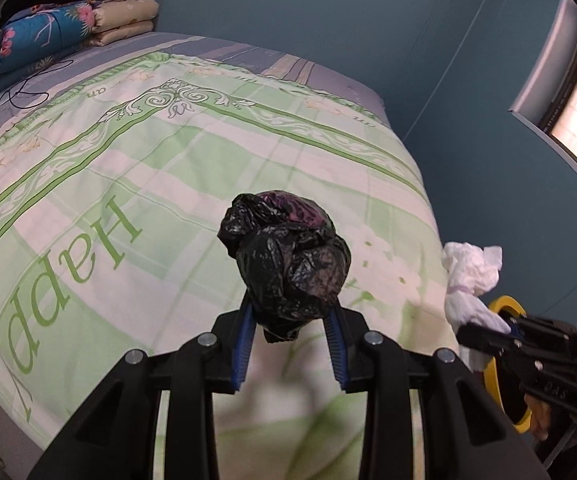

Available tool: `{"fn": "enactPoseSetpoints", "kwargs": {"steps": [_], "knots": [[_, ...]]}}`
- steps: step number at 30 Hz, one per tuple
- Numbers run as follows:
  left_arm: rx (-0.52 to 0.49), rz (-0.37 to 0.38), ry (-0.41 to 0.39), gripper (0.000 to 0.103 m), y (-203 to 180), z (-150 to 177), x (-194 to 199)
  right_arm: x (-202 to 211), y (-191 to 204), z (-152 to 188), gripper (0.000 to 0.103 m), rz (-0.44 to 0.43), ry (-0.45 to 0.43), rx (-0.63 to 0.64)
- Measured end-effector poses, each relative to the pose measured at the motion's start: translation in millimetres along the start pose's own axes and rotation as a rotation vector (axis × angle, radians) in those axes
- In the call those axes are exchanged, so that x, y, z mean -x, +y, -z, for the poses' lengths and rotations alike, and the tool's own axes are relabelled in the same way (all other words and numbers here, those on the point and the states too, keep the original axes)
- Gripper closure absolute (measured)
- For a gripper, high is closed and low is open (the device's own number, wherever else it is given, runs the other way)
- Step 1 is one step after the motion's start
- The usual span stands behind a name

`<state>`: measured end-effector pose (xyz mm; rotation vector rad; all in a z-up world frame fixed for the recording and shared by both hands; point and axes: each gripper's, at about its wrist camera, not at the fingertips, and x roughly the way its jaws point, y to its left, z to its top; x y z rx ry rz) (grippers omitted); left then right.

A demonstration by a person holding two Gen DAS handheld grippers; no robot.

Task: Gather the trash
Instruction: 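Carry the black bag with the left tool while the right tool carries the tissues to the bin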

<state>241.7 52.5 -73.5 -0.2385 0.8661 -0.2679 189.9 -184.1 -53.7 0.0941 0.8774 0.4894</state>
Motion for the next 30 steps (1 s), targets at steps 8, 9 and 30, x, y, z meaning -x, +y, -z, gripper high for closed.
{"fn": "enactPoseSetpoints", "kwargs": {"steps": [8,9,30], "knots": [[-0.085,0.064,-0.024,0.073,-47.5,18.3,31.0,37.5,-17.1,7.6,0.088,0.051,-0.054,-0.016],[-0.096,0.070,-0.029,0.073,-53.4,19.4,34.8,42.1,-19.6,8.6,0.088,0.055,-0.062,-0.021],[-0.294,0.185,-0.091,0.072,-165.9,32.0,76.5,118.1,-83.6,34.3,0.088,0.184,-0.213,-0.139]]}}
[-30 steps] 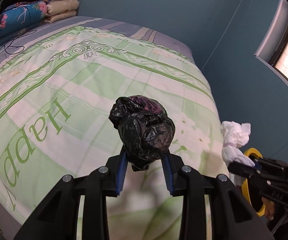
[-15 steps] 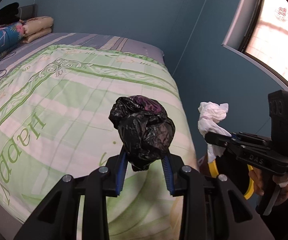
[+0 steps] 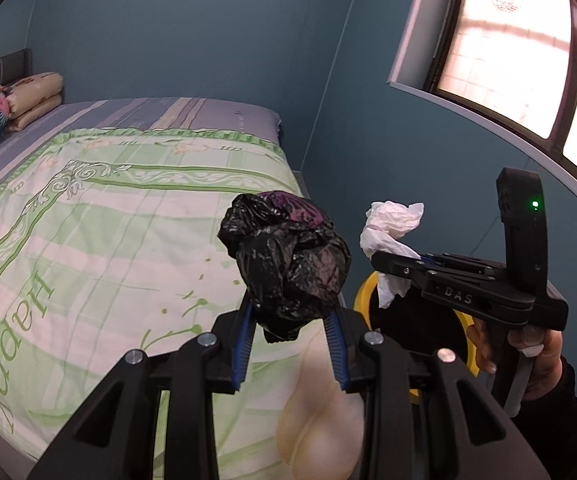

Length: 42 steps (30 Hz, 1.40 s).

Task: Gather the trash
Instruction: 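Carry the black bag with the left tool while the right tool carries the tissues to the bin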

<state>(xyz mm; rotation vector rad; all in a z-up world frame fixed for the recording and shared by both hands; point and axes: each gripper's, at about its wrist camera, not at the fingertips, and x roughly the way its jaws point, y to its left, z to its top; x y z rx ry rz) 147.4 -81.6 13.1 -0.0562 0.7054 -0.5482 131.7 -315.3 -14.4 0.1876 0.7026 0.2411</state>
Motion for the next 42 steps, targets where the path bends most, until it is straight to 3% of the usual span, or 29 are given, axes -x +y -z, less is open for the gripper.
{"fn": "enactPoseSetpoints", "kwargs": {"steps": [23,42], "knots": [[-0.142,0.119,0.046,0.072,-101.9,-7.5,-36.8,46.5,-82.8,33.1,0.087,0.153,-0.082,-0.136],[-0.168,0.164,0.126,0.072,-145.5,-2.1,-94.0,53.6,-129.4,58.6,0.087,0.216,-0.069,-0.215]]}}
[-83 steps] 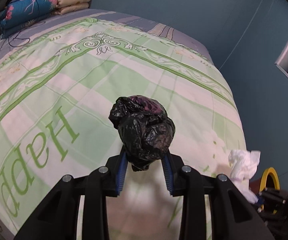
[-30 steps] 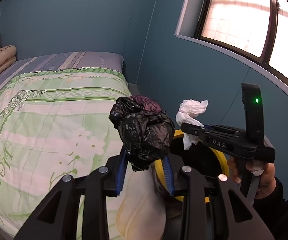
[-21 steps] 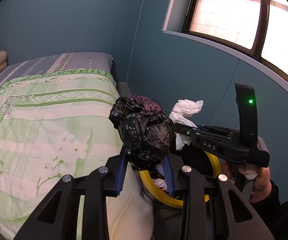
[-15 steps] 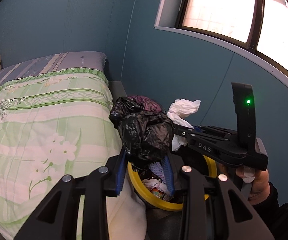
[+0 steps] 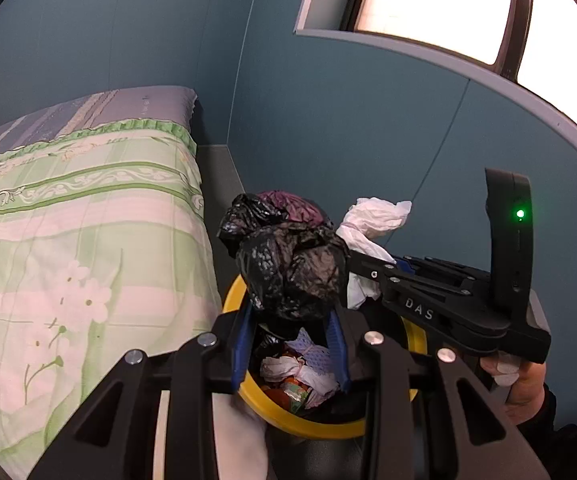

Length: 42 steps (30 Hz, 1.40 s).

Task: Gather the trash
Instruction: 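Carry the black bag with the left tool while the right tool carries the tissues to the bin, then open both tools over the bin to drop the black bag and tissues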

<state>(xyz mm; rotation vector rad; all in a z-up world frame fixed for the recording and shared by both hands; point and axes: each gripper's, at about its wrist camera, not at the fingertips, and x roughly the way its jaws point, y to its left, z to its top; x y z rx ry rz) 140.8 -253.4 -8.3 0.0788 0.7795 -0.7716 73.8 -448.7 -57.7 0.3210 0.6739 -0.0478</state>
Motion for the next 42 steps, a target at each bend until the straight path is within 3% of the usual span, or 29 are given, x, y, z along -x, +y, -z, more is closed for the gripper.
{"fn": "enactPoseSetpoints", "kwargs": {"steps": [19,28,33,35,42], "knots": [[0.069,0.055,0.136,0.072,14.9,11.2,-77.7,-35.6,-17.8,19.7,0.087,0.013,0.129,-0.020],[0.091,0.075,0.154,0.071,17.1,13.0,-90.7,-45.5,-26.9,22.1,0.086,0.048,0.158,-0.029],[0.131,0.079,0.155,0.059,23.4,14.4,-91.8,-45.3,-31.7,23.3,0.070,0.069,0.162,-0.037],[0.143,0.077,0.147,0.053,26.4,15.5,-89.5,-45.2,-34.0,23.1,0.069,0.072,0.162,-0.045],[0.174,0.060,0.122,0.053,38.3,13.8,-81.0,-42.1,-33.6,21.4,0.068,0.074,0.153,-0.055]]}}
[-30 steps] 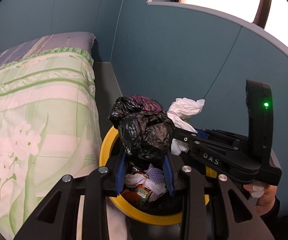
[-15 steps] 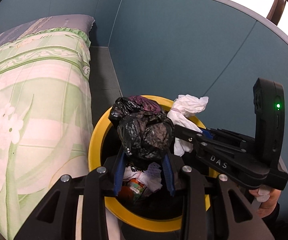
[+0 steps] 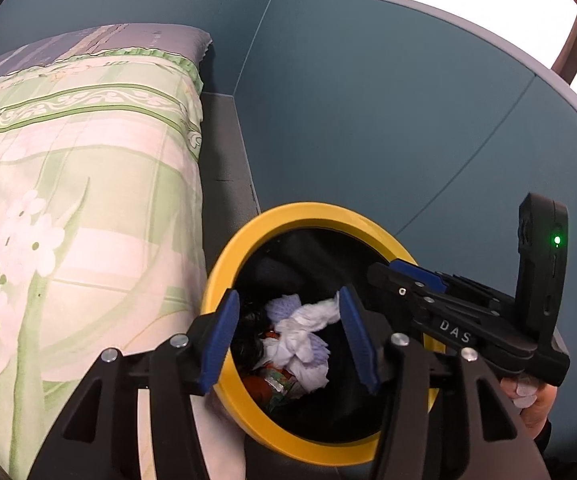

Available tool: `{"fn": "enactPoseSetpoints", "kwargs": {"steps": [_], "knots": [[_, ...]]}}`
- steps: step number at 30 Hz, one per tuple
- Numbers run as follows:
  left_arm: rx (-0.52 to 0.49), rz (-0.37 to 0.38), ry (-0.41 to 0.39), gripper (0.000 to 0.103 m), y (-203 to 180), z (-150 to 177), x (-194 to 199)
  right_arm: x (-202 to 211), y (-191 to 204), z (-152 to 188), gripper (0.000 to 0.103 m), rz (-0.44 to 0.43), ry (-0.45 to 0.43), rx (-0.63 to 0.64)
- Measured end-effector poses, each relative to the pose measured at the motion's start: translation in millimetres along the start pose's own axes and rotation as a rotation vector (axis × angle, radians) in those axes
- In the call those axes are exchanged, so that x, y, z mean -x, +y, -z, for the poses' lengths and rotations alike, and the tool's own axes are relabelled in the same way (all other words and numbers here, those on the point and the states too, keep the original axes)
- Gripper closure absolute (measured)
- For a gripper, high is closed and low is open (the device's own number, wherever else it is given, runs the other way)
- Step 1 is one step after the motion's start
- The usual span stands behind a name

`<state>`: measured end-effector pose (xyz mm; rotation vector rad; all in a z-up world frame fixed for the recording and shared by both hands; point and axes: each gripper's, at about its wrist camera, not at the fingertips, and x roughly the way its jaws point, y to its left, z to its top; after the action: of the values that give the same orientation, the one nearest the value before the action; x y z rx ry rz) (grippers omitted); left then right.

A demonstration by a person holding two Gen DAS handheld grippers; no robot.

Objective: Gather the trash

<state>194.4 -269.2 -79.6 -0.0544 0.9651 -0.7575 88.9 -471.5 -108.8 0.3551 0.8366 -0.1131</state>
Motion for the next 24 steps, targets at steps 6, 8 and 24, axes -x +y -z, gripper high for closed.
{"fn": "enactPoseSetpoints", "kwargs": {"steps": [6,8,24], "knots": [[0.021,-0.018,-0.038,0.053,13.8,0.0,17.4,7.1,4.9,-4.0,0.068,0.006,-0.020,0.003],[0.038,-0.027,-0.052,0.053,21.4,0.7,25.1,9.0,8.4,-6.5,0.068,0.010,-0.028,0.010],[0.166,-0.174,-0.196,0.053,101.6,20.9,112.1,20.1,99.3,-25.9,0.066,-0.064,-0.088,0.160]]}}
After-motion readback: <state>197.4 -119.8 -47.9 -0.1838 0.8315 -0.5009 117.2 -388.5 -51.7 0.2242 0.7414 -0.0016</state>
